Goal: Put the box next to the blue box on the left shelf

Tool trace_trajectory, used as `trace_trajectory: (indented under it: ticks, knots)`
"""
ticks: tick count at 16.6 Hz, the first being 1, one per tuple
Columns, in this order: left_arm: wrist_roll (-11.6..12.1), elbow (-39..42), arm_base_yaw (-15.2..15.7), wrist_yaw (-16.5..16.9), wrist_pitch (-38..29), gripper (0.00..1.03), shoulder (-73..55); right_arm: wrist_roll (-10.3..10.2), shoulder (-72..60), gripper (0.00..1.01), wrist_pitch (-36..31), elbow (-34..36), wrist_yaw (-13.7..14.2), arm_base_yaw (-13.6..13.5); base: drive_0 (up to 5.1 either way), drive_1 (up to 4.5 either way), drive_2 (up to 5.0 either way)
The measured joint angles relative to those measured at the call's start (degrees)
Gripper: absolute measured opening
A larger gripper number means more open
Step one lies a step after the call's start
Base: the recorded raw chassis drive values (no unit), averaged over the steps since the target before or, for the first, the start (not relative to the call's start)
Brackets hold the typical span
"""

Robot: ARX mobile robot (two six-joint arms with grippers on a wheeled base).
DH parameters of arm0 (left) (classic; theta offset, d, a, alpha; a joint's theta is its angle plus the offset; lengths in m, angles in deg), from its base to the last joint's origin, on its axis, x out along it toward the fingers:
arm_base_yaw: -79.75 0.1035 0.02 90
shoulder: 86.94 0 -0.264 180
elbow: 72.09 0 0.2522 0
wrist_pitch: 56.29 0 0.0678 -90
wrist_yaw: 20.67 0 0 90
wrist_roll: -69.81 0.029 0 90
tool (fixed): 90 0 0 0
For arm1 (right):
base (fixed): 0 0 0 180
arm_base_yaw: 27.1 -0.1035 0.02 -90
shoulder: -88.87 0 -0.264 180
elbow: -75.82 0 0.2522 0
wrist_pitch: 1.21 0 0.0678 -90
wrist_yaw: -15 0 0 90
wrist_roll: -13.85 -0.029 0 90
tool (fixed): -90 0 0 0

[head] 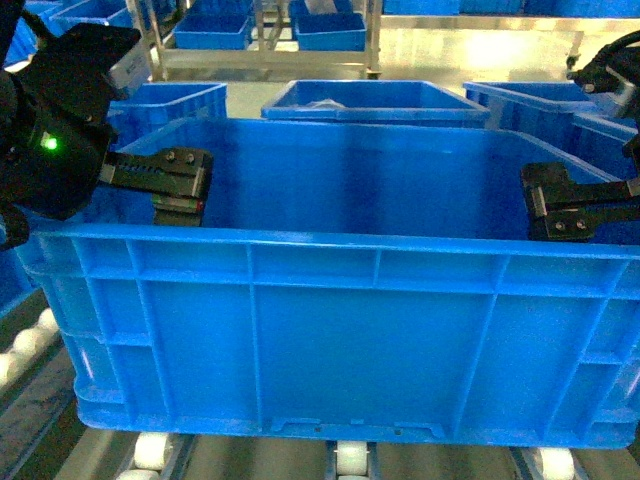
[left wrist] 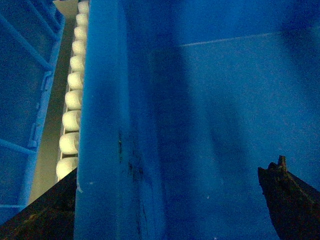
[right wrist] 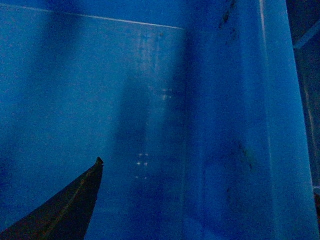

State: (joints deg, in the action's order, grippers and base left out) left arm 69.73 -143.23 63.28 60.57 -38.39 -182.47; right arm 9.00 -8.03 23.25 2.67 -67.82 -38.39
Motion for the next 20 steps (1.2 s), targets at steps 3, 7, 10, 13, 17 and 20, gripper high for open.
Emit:
trace_trajectory:
  ticks: [3, 7, 10, 13, 17, 20]
  knots:
    - [5.5, 0.7, -1.2, -2.8, -1.9, 0.98, 0.0, 0.0, 0.0, 0.98, -0.1, 0.0, -0.2, 0.0, 0.0, 0.00, 0.0]
    - [5.9, 0.5, -1.4, -2.8, -1.1, 0.98, 0.0, 0.0, 0.0, 0.98, -0.4, 0.0, -0.2, 0.0, 0.0, 0.00, 0.0]
    - [-3.2, 0.3, -1.2, -2.9, -3.5, 0.98, 0.0, 0.0, 0.3, 0.98, -0.8, 0.1, 0.5, 0.0, 0.0, 0.00, 0.0]
    - [-3.7, 7.7, -1.0, -7.1, -26.0, 0.87, -0.3, 2.4, 1.0, 0.82, -34.1, 12.3, 3.1, 0.3, 0.0, 0.00, 0.0]
    - [-1.9, 29.3, 3.6, -4.3, -60.1, 0.47, 9.1, 4.0, 10.7, 0.42, -69.8, 33.4, 1.1, 4.0, 0.0, 0.00, 0.0]
    - [-0.9, 42.1, 7.9, 0.2, -61.1, 0.02, 20.1, 4.5, 21.2, 0.02, -70.2, 45.0, -1.9, 6.2, 0.0, 0.00, 0.0]
